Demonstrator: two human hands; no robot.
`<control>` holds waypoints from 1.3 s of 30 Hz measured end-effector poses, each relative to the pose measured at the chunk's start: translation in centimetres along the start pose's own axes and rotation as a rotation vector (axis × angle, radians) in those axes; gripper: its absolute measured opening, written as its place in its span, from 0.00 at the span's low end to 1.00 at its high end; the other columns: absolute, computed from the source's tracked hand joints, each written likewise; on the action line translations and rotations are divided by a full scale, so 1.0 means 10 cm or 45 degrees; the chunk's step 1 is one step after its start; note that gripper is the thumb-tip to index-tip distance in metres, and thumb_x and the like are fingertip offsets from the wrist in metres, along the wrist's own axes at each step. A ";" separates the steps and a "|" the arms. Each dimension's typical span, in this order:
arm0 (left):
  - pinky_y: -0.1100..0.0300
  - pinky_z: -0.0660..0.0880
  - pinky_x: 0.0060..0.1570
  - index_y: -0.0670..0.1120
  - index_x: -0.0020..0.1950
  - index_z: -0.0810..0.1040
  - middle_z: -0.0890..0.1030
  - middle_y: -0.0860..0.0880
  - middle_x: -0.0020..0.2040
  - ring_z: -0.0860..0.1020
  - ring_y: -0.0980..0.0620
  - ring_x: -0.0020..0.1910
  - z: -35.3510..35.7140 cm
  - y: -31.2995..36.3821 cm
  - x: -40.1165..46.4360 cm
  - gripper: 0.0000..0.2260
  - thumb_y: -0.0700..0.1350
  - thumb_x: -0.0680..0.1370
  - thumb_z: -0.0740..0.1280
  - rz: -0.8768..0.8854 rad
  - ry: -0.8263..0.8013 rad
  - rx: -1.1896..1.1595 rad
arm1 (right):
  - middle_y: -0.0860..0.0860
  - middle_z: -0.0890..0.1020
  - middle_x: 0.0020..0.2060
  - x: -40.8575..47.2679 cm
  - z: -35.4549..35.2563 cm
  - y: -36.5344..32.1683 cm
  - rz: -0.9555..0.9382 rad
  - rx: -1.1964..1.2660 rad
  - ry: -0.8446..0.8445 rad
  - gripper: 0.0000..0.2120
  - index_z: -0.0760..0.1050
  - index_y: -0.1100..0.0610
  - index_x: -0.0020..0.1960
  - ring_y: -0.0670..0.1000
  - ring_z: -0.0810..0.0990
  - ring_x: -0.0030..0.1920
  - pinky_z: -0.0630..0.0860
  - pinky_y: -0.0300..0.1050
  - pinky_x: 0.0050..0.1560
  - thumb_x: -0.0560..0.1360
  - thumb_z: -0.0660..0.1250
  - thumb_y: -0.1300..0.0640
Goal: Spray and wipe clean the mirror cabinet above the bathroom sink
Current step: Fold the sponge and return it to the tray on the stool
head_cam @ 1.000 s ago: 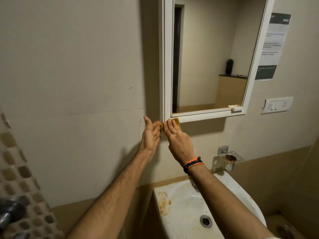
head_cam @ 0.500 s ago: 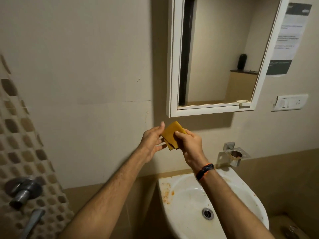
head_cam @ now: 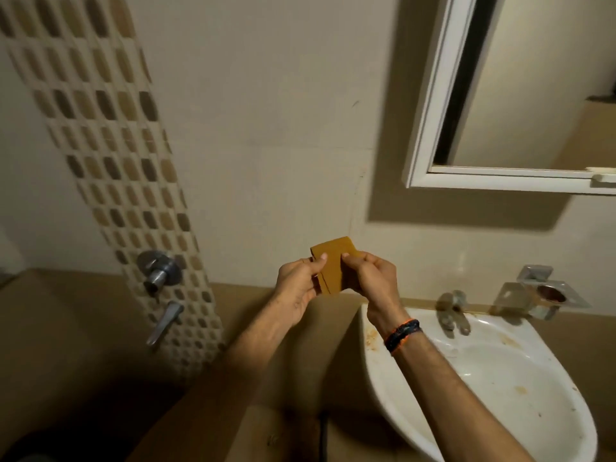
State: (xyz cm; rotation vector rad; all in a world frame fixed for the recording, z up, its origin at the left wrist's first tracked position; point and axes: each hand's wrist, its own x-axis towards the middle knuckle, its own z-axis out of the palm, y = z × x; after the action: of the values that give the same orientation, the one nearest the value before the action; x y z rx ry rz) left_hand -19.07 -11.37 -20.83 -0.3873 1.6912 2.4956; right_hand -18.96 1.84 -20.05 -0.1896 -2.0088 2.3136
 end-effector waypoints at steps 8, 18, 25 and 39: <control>0.53 0.80 0.43 0.42 0.59 0.79 0.83 0.41 0.53 0.82 0.44 0.51 -1.23 -0.03 -0.23 0.12 0.47 0.79 0.68 0.011 0.370 -0.033 | 0.52 0.84 0.38 -0.15 0.94 0.46 0.179 -0.301 -0.508 0.02 0.80 0.56 0.44 0.51 0.82 0.40 0.81 0.51 0.43 0.74 0.71 0.58; 0.53 0.79 0.41 0.43 0.64 0.77 0.83 0.42 0.55 0.82 0.45 0.52 -3.41 -0.16 -0.80 0.21 0.57 0.82 0.59 -0.116 0.809 -0.402 | 0.55 0.85 0.43 -0.64 2.80 1.51 0.444 -0.430 -1.015 0.08 0.83 0.59 0.52 0.49 0.85 0.41 0.81 0.42 0.37 0.78 0.66 0.61; 0.49 0.78 0.47 0.44 0.65 0.75 0.82 0.44 0.54 0.81 0.45 0.53 -4.70 -0.31 -1.17 0.28 0.64 0.81 0.53 -0.129 1.055 -0.555 | 0.49 0.86 0.40 -1.09 4.04 2.29 0.570 -0.530 -1.300 0.12 0.82 0.54 0.55 0.46 0.85 0.40 0.80 0.42 0.37 0.76 0.65 0.66; 0.55 0.81 0.35 0.44 0.49 0.79 0.86 0.47 0.36 0.84 0.49 0.37 -6.13 -0.84 -1.16 0.28 0.65 0.81 0.50 -0.192 1.478 -1.040 | 0.49 0.82 0.49 -1.35 5.48 3.68 0.516 -0.954 -1.751 0.18 0.75 0.58 0.66 0.49 0.82 0.47 0.82 0.45 0.44 0.77 0.66 0.67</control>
State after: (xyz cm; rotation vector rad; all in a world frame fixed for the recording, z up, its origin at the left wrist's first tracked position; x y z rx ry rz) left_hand 3.29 -64.21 -46.71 -2.2196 0.4934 2.8467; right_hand -12.30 -58.99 -48.33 1.4661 -3.6115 1.7438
